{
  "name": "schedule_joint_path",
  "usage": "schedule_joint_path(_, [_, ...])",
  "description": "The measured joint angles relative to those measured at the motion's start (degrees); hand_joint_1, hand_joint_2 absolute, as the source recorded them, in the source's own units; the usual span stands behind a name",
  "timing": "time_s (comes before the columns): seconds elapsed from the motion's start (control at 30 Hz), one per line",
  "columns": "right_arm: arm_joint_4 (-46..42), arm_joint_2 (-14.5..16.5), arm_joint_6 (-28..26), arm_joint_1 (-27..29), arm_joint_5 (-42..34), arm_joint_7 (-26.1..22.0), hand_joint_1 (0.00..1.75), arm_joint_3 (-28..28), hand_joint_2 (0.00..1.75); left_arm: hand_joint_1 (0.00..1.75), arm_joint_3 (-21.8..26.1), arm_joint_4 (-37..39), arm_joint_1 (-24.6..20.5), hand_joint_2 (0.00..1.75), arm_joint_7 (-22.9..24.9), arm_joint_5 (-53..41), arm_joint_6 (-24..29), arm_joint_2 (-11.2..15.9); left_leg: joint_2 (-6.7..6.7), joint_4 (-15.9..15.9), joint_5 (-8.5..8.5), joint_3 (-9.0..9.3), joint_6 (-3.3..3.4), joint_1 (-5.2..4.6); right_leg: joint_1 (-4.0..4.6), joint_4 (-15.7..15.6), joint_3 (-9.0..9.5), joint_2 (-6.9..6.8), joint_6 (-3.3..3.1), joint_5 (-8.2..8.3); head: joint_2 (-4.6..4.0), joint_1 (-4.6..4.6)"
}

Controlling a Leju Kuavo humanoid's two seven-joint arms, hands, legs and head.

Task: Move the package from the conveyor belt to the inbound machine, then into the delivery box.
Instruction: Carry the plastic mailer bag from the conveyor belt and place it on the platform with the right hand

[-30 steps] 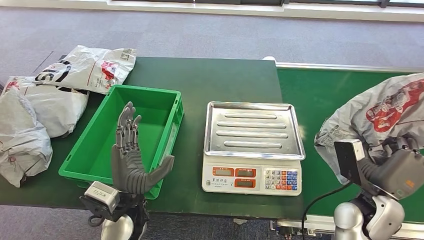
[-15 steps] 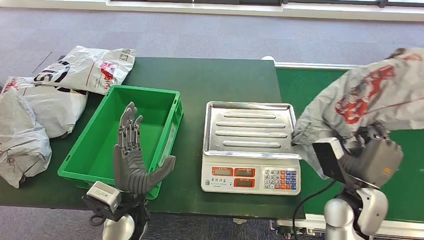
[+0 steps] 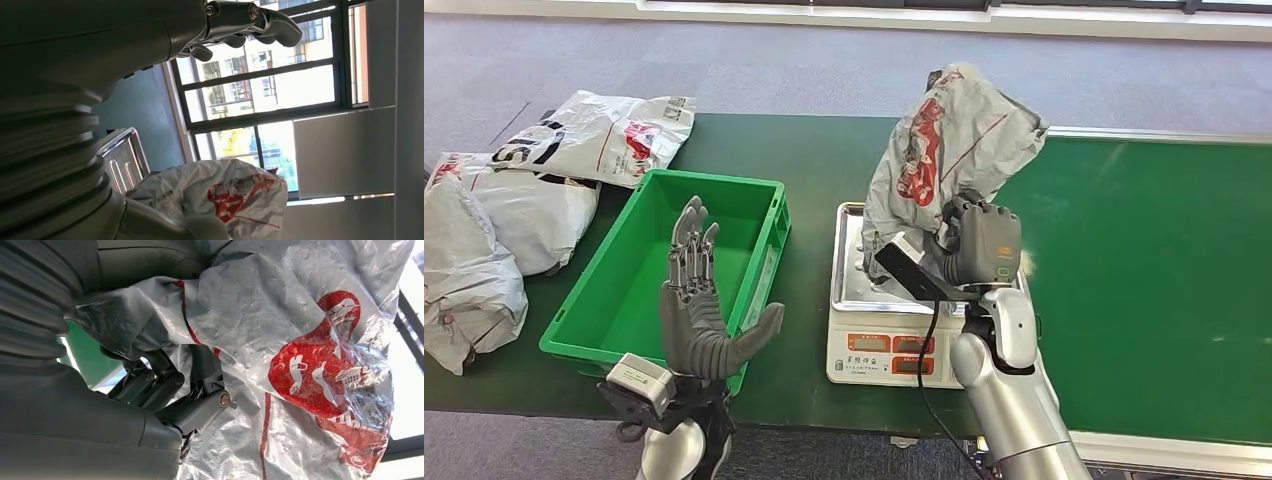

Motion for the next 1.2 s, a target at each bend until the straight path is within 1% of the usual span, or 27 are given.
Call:
schedule_joint_path(0.2, [3.6,0.1,-0.6,-1.8,-0.9,0.0,1.75,1.7,1.75,0.0,-0.2,0.1,-0.1,1.75,0.0,0.1,0.3,0.0,0.0,0.0,-0.01,-0.03,0.0,0.0,-0.01,0.0,-0.02,0.0,0.0,0.0,0.0,0.01])
schedule_joint_path(0.47, [6.1,0.1,-2.0,-3.0,-1.5,0.2,1.75,2.5,1.75,0.0,-0.2,0.1,-0.1,1.75,-0.1,0.0,0.9,0.0,0.0,0.0,-0.01,-0.03,0.0,0.0,0.01,0.0,-0.02,-0.04,0.0,0.0,0.0,-0.01])
schedule_joint_path(0.6, [6.8,0.2,-2.3,-3.3,-1.5,0.2,0.0,2.7,1.75,0.0,-0.2,0.1,-0.1,1.75,-0.1,0.0,0.9,0.0,0.0,0.0,0.0,-0.03,0.0,0.0,0.01,0.0,-0.02,-0.04,0.0,0.0,0.0,0.01])
schedule_joint_path(0.67, [7.0,0.2,-3.0,-3.5,-1.5,0.2,0.0,2.8,1.75,0.0,-0.2,0.1,-0.1,1.75,-0.1,0.0,0.9,0.0,0.0,0.0,-0.01,-0.03,0.0,0.0,0.01,0.0,-0.03,-0.04,0.0,0.0,0.0,0.01])
schedule_joint_path(0.8, [7.2,0.2,-4.3,-3.5,-1.1,0.8,0.0,3.0,0.0,0.0,-0.2,0.1,-0.1,1.75,-0.1,-0.1,0.7,0.0,0.0,0.0,-0.01,-0.03,0.0,0.0,0.0,0.0,-0.04,-0.04,0.0,0.0,0.0,0.01])
schedule_joint_path(1.2, [7.2,0.2,-5.2,-3.4,-1.7,1.2,0.0,3.0,0.0,0.0,-0.2,0.5,-0.1,1.75,-0.1,-0.3,0.5,0.0,0.01,0.0,-0.01,-0.02,0.0,0.0,0.01,0.0,-0.06,-0.04,0.0,0.0,0.0,-0.01])
